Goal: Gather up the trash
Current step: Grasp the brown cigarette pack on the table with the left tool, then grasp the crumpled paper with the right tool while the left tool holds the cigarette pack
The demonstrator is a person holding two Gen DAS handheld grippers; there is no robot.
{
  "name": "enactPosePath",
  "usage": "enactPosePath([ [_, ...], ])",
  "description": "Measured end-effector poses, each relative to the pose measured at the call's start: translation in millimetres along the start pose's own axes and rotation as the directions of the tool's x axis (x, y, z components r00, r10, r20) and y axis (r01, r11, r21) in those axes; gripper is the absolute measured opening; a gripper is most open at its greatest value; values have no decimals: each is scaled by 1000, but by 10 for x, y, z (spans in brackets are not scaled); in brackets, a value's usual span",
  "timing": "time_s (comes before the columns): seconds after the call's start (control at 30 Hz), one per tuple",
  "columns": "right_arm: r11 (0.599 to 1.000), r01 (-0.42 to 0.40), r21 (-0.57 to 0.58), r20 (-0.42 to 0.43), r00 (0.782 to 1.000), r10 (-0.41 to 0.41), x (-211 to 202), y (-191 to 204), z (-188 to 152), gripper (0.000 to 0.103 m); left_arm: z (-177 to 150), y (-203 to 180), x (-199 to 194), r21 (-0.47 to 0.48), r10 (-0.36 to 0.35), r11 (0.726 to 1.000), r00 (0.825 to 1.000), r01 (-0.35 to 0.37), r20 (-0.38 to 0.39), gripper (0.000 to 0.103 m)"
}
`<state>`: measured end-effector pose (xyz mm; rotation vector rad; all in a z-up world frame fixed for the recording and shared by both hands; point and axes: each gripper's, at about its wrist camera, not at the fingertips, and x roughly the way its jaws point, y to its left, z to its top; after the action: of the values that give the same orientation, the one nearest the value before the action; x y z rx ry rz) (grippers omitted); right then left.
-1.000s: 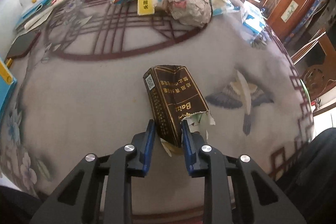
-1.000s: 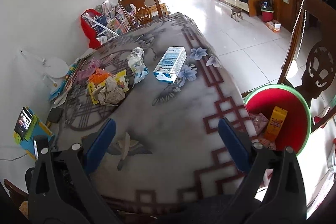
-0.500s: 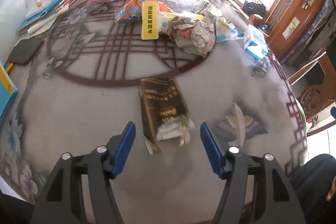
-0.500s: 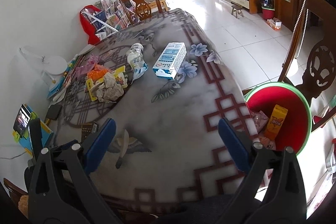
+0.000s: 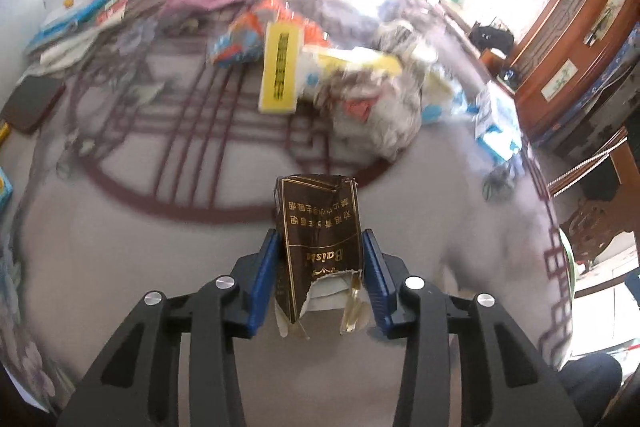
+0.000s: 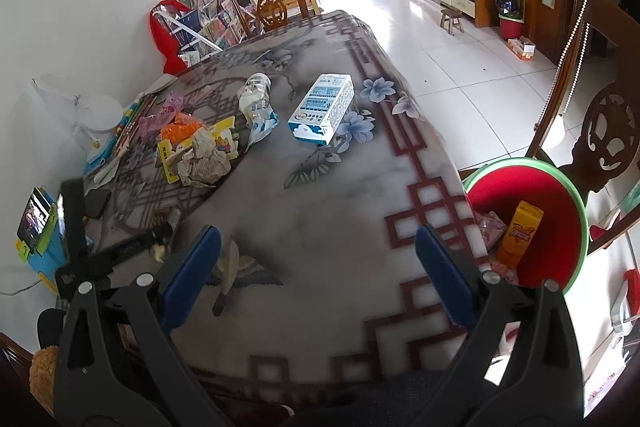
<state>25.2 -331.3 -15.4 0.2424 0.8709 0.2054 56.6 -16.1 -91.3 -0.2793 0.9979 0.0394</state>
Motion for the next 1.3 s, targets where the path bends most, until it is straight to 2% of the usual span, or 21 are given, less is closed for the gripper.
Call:
enactPosePath([
  [0.07, 1000, 8, -5, -9, 1000, -8, 22, 12, 0, 96, 5, 22, -69, -3, -4, 1000, 1000, 4, 30, 38],
  [0.2, 999, 48, -17, -38, 998, -49, 95, 54, 7, 96, -46, 129, -197, -30, -41, 999, 998, 42, 41, 38],
  [0.47, 980, 174, -93, -99, 978, -183, 296, 223, 8, 96, 25, 341, -447, -36, -76, 996, 992, 80, 105, 40],
  [0.63, 979, 187, -81, -136, 971, -197, 523, 337, 76, 96, 48, 433, -607, -40, -126, 990, 982, 133, 143, 40],
  [0.67, 980, 182, -82, -139, 972, -192, 579, 388, 100, 96, 58, 469, -646, -47, -132, 989, 979, 141, 156, 40],
  [0.73, 991, 121, -58, -150, 980, -129, 739, 514, 153, 96, 71, 546, -706, -64, -134, 987, 975, 147, 177, 41],
  [0.77, 998, 68, -18, -174, 982, -70, 881, 576, 189, 97, 77, 593, -721, -75, -135, 986, 974, 151, 184, 41],
  [0.9, 992, -34, 120, -246, 967, 62, 1391, 795, 326, 97, 97, 791, -687, -145, -143, 975, 972, 171, 186, 41],
  [1.0, 971, -83, 223, -251, 958, 139, 1710, 1000, 444, 97, 96, 847, -635, -172, -150, 969, 973, 180, 176, 41],
  [1.1, 961, -99, 257, -245, 955, 164, 1898, 1202, 526, 97, 105, 856, -587, -178, -157, 966, 973, 187, 169, 41],
  [1.3, 962, -84, 262, -255, 955, 153, 2153, 1451, 639, 97, 112, 840, -538, -171, -137, 971, 978, 164, 159, 41],
])
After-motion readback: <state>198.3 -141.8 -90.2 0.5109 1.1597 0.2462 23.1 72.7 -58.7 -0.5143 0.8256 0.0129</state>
